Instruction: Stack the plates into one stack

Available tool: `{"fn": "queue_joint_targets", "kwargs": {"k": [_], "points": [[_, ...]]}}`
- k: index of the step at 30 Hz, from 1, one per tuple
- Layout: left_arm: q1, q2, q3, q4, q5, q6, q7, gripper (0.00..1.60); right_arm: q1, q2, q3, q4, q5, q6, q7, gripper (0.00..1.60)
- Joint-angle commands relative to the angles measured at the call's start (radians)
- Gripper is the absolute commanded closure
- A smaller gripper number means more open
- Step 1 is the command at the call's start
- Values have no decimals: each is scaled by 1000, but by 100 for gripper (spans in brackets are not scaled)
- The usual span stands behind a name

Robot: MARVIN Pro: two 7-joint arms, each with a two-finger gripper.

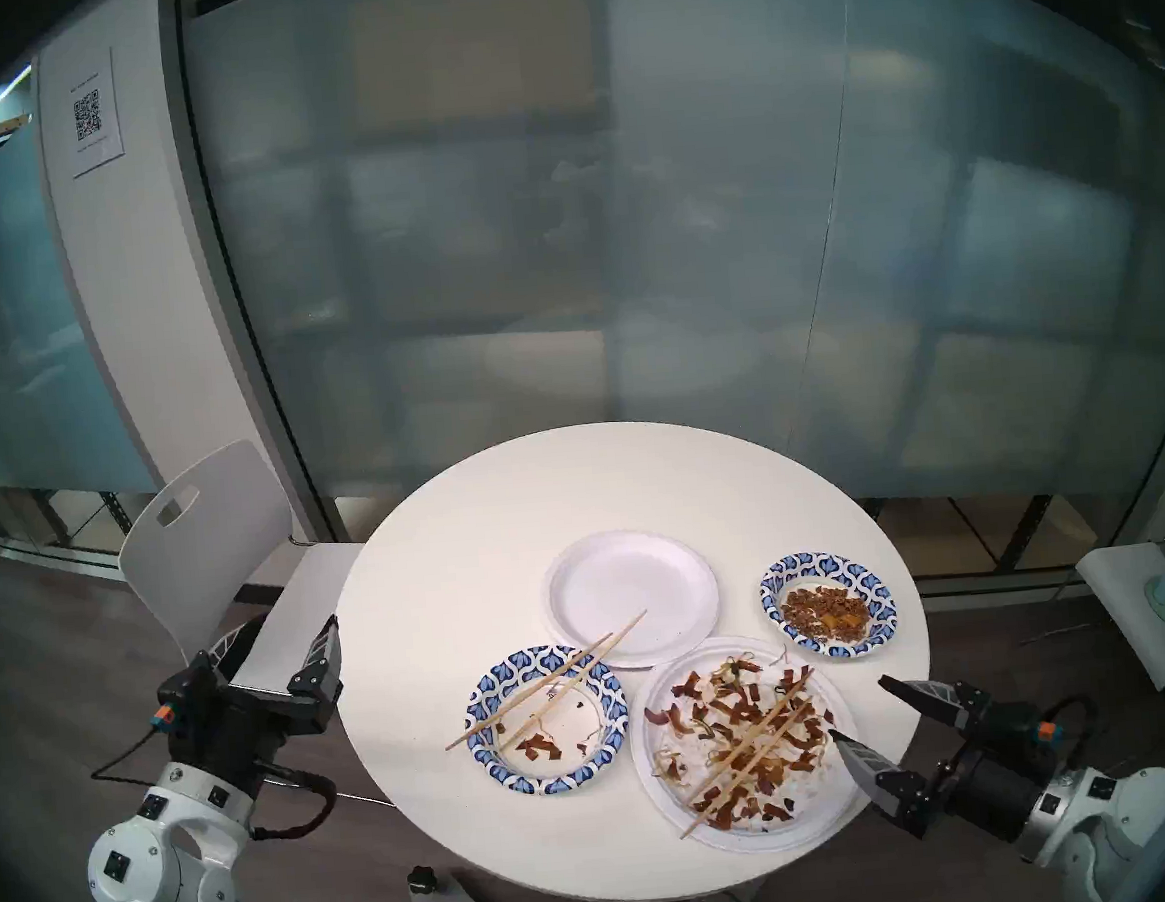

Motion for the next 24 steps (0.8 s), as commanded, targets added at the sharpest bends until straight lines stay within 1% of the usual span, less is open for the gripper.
{"fn": "queue_joint_targets", "kwargs": {"k": [1,4,5,6,8,9,10,11,12,14,15,16,17,19,24], "points": [[-1,2,1,-19,1,-3,-2,0,117,82,-19,71,91,23,-28,0],[-1,2,1,-19,1,-3,-2,0,144,115,-32,117,112,34,-43,0],[-1,2,1,-18,1,-3,-2,0,165,112,-33,137,130,50,-45,0],[-1,2,1,-18,1,-3,-2,0,166,123,-34,150,148,47,-54,0],[-1,2,1,-18,1,-3,-2,0,191,140,-37,188,154,58,-65,0],[-1,2,1,-19,1,-3,-2,0,214,140,-39,210,147,64,-69,0],[-1,2,1,-19,1,-3,-2,0,208,155,-43,221,167,64,-85,0],[-1,2,1,-19,1,-3,-2,0,232,150,-43,240,182,75,-79,0],[-1,2,1,-18,1,-3,-2,0,232,157,-45,247,192,74,-90,0],[-1,2,1,-19,1,-3,-2,0,267,160,-50,274,177,82,-83,0],[-1,2,1,-19,1,-3,-2,0,267,162,-55,279,195,81,-98,0],[0,2,1,-19,1,-3,-2,0,285,155,-54,289,190,88,-91,0],[-1,2,1,-19,1,-3,-2,0,285,158,-57,292,210,87,-101,0],[0,2,1,-19,1,-2,-2,0,307,156,-58,304,207,100,-99,0],[0,2,1,-19,2,-2,-2,0,323,166,-65,310,215,123,-109,0]]}}
